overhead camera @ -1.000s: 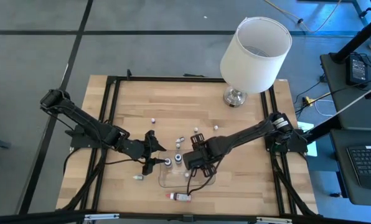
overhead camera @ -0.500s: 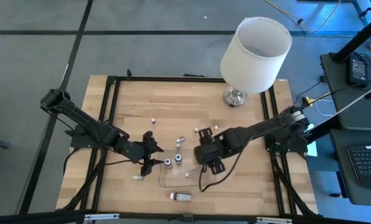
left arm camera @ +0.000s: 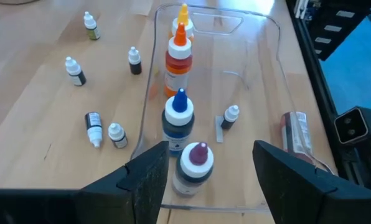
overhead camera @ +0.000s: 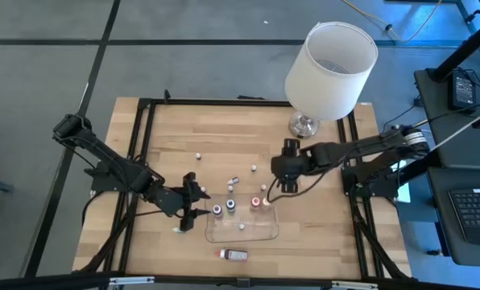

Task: Pick & Place food coloring
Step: Put the small green food coloring bottle into the container

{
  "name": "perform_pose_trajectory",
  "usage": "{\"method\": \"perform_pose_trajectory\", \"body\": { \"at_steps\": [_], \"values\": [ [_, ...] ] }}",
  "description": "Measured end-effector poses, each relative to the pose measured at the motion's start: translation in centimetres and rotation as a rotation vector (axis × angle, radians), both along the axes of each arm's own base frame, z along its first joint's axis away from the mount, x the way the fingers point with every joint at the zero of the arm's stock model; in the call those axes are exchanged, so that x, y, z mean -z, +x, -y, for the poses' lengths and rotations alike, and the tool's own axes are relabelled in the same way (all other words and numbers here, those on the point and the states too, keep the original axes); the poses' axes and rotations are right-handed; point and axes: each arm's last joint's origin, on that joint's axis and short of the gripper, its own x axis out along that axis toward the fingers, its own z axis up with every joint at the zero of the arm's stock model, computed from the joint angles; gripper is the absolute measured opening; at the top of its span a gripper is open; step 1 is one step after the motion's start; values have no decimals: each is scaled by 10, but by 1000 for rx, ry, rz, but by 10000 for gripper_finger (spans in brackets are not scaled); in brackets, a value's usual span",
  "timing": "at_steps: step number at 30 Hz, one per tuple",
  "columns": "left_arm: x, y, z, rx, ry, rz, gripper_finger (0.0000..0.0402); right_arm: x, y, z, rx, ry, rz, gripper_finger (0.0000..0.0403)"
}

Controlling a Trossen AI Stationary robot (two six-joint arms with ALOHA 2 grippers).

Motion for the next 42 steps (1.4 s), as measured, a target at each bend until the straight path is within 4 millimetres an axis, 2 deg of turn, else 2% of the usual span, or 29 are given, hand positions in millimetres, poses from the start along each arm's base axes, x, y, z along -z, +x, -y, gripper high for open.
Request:
{"method": "perform_pose_trajectory", "body": {
  "at_steps": [6,12,18,24,28,31,39,42],
  "values": [
    [0,0,0,-7,-10,4,225,50,-8,28,71,13,-34,258],
    [0,0,0,-7,-12,4,228,72,-12,51,82,98,10,234],
    [-1,0,0,-6,-12,7,228,80,-14,63,69,185,30,216],
    [-1,0,0,-5,-10,6,228,92,-20,66,59,205,38,204],
    [-1,0,0,-5,-10,6,228,93,-20,66,50,213,48,187],
    [0,0,0,-5,-9,4,226,92,-17,66,40,209,75,161],
    [0,0,0,-5,-8,3,227,92,-19,66,42,212,56,58],
    [0,0,0,-5,-8,3,228,92,-19,66,43,212,59,42]
  ]
}}
